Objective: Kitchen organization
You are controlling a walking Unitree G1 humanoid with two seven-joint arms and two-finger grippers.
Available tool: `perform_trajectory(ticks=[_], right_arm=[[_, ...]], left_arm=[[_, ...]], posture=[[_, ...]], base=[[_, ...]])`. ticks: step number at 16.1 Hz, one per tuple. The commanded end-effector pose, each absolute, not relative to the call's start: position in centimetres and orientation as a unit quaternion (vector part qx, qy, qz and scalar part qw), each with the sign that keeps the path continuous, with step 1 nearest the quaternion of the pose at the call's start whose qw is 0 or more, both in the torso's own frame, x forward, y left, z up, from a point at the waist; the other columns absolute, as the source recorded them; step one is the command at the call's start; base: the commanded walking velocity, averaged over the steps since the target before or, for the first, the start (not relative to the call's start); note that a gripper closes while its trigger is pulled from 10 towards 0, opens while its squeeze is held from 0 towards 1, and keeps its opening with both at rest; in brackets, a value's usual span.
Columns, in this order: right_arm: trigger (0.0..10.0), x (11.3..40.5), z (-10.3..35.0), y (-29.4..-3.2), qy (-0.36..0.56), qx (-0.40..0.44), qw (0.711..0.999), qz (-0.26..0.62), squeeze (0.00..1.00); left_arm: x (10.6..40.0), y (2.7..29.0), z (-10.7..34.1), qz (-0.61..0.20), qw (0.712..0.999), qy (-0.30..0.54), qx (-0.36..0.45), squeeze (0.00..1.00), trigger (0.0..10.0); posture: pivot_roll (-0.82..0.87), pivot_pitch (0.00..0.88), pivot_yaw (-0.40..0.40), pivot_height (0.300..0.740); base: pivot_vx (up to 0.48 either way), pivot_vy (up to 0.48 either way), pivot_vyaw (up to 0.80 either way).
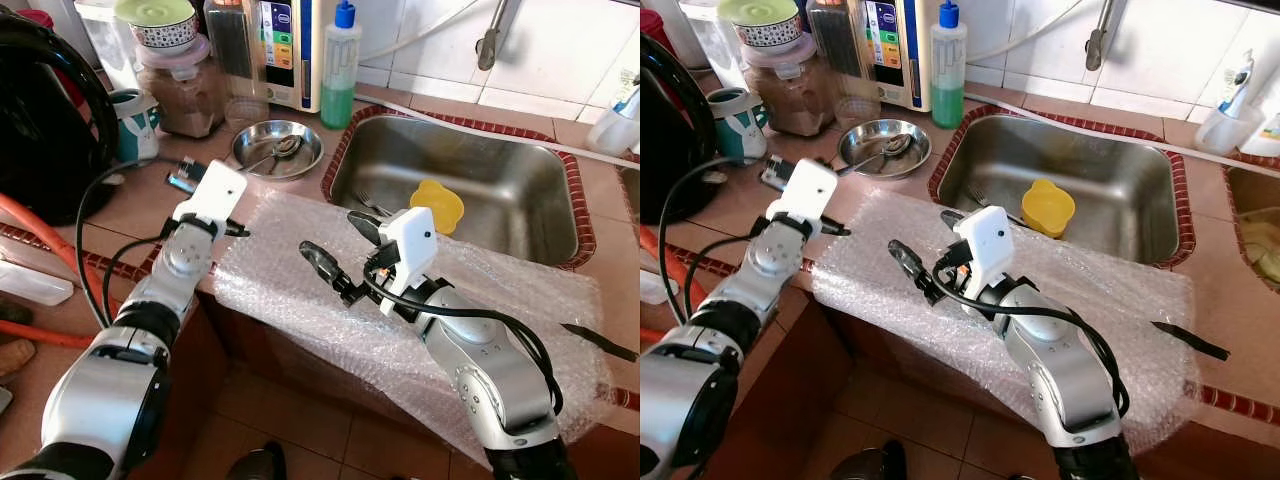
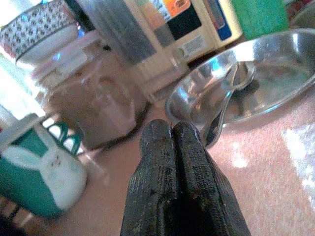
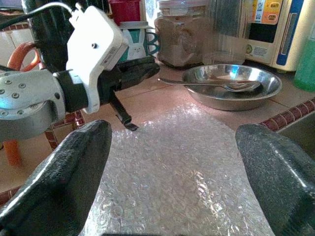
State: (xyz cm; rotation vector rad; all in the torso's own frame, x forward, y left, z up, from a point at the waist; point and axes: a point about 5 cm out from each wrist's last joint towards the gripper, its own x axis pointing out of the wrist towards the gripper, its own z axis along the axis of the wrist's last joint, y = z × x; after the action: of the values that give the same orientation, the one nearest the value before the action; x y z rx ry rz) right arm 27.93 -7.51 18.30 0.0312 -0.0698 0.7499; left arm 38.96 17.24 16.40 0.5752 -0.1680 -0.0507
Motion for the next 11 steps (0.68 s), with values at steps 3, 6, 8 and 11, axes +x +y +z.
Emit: perform_trajectory(ticks=[3,6,8,11], right_arm=[[10.0,28.1,18.5,-7.5,-0.039,0.016,0.931,0.364,0.0],[10.0,28.1,18.5,-7.5,-0.04,0.017,0.931,0.363,0.0],[10.0,27.9,18.3,-7.5,-0.037,0.017,0.93,0.366,0.0],[10.0,27.9,18.4,-7.5,-0.038,0.016,0.929,0.367,0.0]], left_arm=[[39.2,18.3,17.8,0.025,0.962,-0.108,0.248,1.0,10.0],[39.2,19.5,17.1,0.08,0.986,-0.067,0.132,1.0,10.0],[39.3,19.5,16.2,0.093,0.993,-0.026,-0.066,1.0,10.0],[39.6,18.8,16.6,0.085,0.987,-0.031,-0.13,1.0,10.0]], posture=[[-0.03,0.113,0.013,0.74],[-0.03,0.114,0.013,0.74],[-0.04,0.112,0.01,0.74],[-0.04,0.112,0.009,0.74]], base=[[0.0,0.0,0.0],[0.0,0.0,0.0],[0.0,0.0,0.0],[0.0,0.0,0.0]])
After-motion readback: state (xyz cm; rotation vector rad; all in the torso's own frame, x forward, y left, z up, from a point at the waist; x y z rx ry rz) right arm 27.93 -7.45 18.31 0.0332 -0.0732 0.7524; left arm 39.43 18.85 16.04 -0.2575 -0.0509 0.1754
